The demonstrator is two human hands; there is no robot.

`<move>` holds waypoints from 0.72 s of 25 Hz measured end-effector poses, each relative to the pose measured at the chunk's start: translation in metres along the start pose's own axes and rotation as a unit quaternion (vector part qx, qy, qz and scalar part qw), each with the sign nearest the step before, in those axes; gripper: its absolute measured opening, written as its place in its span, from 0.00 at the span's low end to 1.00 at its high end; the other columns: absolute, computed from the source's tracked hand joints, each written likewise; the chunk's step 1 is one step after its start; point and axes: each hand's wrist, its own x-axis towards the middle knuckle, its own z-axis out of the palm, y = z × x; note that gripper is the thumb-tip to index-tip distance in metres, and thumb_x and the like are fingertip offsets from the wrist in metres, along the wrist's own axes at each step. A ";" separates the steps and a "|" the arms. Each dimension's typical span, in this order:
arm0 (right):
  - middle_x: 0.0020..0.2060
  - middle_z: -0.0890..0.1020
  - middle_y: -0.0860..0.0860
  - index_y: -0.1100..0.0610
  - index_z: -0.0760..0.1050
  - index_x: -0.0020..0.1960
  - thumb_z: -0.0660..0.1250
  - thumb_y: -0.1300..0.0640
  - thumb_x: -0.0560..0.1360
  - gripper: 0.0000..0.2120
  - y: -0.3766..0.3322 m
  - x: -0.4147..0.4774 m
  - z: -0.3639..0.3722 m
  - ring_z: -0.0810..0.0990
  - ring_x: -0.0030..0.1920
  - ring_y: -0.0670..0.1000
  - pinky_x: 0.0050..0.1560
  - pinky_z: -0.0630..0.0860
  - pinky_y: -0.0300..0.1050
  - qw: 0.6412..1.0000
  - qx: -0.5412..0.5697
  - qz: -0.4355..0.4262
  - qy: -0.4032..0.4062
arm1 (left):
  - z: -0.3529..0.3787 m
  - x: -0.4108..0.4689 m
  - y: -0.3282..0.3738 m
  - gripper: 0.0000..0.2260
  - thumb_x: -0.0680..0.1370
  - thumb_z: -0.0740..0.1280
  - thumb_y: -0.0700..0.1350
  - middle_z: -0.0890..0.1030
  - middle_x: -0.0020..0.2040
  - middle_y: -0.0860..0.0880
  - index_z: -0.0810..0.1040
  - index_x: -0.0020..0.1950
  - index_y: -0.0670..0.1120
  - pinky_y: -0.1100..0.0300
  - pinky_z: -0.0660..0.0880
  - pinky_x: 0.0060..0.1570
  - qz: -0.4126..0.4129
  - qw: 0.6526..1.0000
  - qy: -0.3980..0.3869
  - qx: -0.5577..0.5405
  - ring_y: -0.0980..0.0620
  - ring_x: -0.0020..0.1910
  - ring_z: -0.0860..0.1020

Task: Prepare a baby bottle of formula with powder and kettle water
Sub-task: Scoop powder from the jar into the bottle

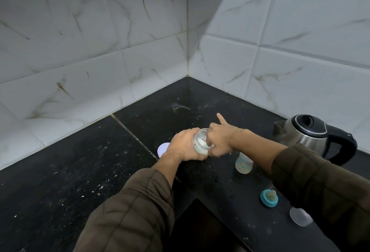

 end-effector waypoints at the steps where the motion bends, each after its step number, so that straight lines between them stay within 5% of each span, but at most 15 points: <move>1: 0.50 0.83 0.53 0.55 0.85 0.52 0.62 0.45 0.78 0.18 0.000 -0.001 -0.002 0.72 0.65 0.55 0.78 0.37 0.74 1.000 -0.003 -0.003 0.017 | 0.000 0.000 0.000 0.26 0.59 0.78 0.61 0.81 0.46 0.58 0.75 0.53 0.58 0.55 0.78 0.48 -0.004 1.000 0.007 0.006 0.55 0.46 0.79; 4: 0.53 0.83 0.54 0.55 0.85 0.54 0.61 0.48 0.77 0.17 0.001 -0.007 -0.001 0.71 0.66 0.56 0.79 0.41 0.73 0.999 0.034 0.010 0.029 | 0.002 0.000 0.001 0.26 0.58 0.76 0.61 0.80 0.46 0.58 0.74 0.52 0.59 0.53 0.78 0.45 0.001 0.999 0.020 0.034 0.54 0.45 0.78; 6: 0.50 0.83 0.54 0.58 0.83 0.48 0.59 0.52 0.79 0.15 0.000 -0.012 -0.003 0.72 0.64 0.57 0.78 0.45 0.74 0.997 0.061 0.025 0.041 | 0.002 0.000 0.003 0.26 0.58 0.77 0.61 0.79 0.46 0.58 0.74 0.52 0.58 0.54 0.77 0.44 0.014 0.998 0.032 0.050 0.53 0.45 0.77; 12: 0.60 0.81 0.55 0.57 0.80 0.60 0.66 0.61 0.81 0.09 -0.011 -0.019 -0.008 0.74 0.65 0.58 0.81 0.53 0.66 0.990 -0.079 0.061 0.096 | 0.007 0.005 0.011 0.26 0.61 0.76 0.61 0.78 0.47 0.58 0.73 0.53 0.54 0.56 0.74 0.52 0.049 0.993 0.080 0.071 0.51 0.47 0.77; 18: 0.58 0.83 0.54 0.57 0.79 0.61 0.67 0.62 0.80 0.10 -0.014 -0.023 -0.002 0.76 0.63 0.58 0.81 0.53 0.65 0.978 -0.151 0.078 0.118 | 0.015 0.012 0.010 0.29 0.61 0.72 0.65 0.78 0.50 0.59 0.75 0.58 0.54 0.58 0.73 0.57 0.072 0.988 0.099 0.091 0.53 0.50 0.78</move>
